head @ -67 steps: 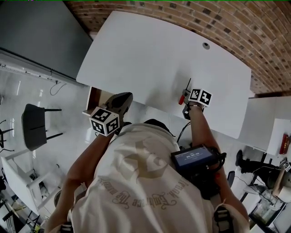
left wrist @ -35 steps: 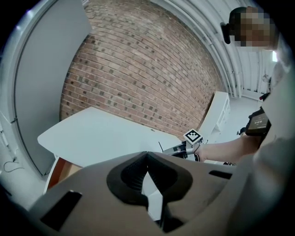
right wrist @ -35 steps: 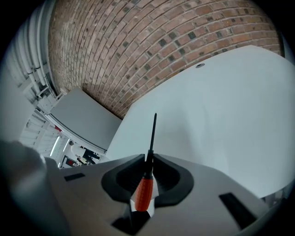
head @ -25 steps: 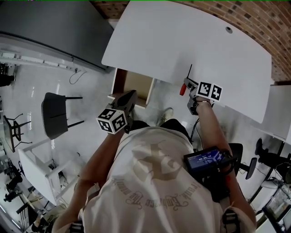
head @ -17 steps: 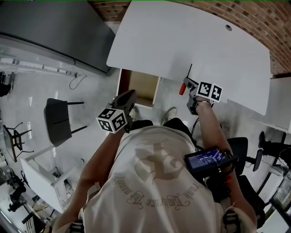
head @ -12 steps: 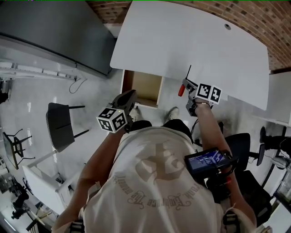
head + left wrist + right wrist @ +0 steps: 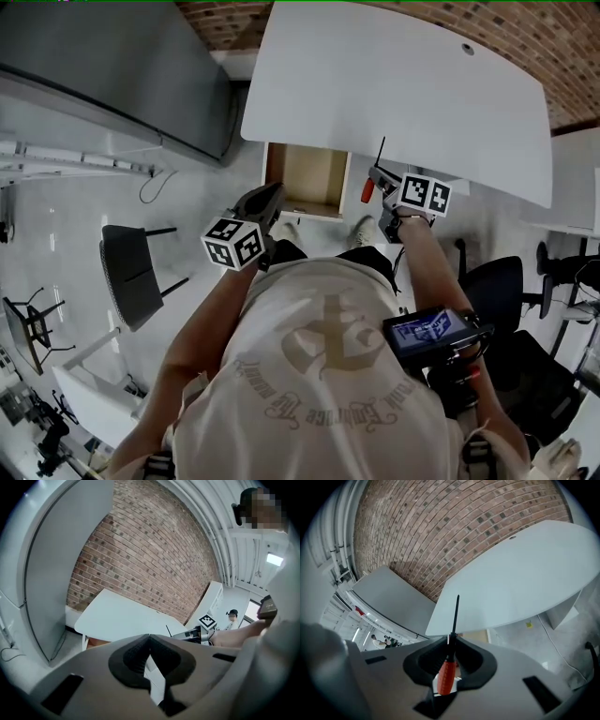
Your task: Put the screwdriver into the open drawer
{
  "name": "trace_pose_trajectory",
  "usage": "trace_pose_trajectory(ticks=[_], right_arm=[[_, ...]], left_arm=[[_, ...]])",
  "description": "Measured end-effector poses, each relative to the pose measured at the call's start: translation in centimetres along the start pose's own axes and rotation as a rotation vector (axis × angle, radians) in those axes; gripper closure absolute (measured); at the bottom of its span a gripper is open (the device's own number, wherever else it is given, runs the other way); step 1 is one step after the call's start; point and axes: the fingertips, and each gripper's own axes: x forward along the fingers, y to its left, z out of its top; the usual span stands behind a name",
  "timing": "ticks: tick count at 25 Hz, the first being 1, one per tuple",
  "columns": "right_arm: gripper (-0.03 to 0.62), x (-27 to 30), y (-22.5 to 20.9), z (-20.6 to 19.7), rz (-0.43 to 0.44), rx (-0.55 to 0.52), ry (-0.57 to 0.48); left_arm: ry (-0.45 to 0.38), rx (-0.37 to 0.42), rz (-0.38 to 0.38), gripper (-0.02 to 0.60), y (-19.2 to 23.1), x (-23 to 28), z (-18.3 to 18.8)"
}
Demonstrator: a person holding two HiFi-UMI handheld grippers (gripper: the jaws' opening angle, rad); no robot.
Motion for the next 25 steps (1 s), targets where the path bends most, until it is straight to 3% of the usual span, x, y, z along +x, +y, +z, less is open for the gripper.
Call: trace_pose_trajectory(ticks=[9,19,25], right_arm=[[0.526,3.5,3.9,-4.6,0.002,0.048,-0.027],[0.526,7.0,6.6,-8.6,-0.015,0.052,0.024],[0.526,8.3,7.3,-10.3,-0.006,0.060,0.066]], left_arm=[[0.046,0.033,-0.075,0.561,3.6,-3.2,-0.4],[0.053,0.026,-0.093,0.561,6.6,-6.0,-0.4],[0.039,-0.007,-0.050,0.561,8.9,-7.4,-0.4]])
